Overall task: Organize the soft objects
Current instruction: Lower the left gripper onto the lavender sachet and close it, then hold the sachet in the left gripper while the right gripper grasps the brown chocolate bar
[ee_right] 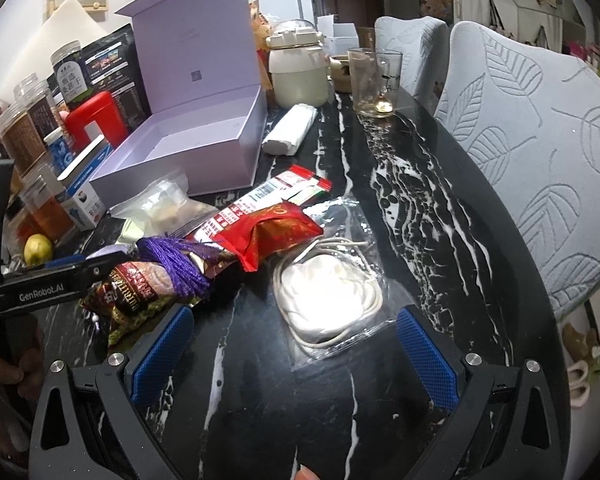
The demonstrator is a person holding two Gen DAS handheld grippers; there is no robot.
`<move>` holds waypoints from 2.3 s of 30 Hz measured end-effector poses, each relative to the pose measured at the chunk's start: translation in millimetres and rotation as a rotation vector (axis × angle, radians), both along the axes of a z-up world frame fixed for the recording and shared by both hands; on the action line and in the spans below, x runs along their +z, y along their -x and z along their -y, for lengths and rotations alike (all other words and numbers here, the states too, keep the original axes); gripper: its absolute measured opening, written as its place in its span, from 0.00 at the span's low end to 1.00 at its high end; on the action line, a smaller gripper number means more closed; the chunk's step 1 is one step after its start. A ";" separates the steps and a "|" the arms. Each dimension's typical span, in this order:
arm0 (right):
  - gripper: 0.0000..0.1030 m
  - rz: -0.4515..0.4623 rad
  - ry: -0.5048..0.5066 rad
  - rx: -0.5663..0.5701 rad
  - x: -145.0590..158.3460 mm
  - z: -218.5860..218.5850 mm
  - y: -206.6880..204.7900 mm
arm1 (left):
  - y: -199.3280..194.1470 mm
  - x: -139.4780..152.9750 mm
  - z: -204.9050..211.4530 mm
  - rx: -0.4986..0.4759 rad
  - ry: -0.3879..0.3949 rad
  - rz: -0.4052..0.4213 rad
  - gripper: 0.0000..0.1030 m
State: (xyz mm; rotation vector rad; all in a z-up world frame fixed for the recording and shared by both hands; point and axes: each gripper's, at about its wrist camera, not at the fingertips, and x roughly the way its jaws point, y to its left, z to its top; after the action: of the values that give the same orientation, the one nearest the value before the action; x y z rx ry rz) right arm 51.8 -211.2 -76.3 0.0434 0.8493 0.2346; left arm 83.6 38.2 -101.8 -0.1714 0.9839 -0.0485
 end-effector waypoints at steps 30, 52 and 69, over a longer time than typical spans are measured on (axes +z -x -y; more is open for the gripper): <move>1.00 0.013 -0.015 0.058 11.0 -42.6 14.8 | 84.3 31.5 -38.8 -0.003 -0.013 0.106 0.59; 0.84 -0.152 -0.048 0.067 -5.2 -84.6 -52.4 | 69.9 42.5 -63.0 0.036 0.023 0.127 0.59; 0.40 -0.131 0.086 0.052 -26.5 -106.0 -65.4 | 47.6 21.3 -65.9 -0.005 0.061 0.078 0.59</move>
State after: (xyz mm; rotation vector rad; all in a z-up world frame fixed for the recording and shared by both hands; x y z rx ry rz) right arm 117.2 -105.2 -102.9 -0.0444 0.9913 0.2460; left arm 36.0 104.1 -80.5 -0.2215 0.9056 -0.0896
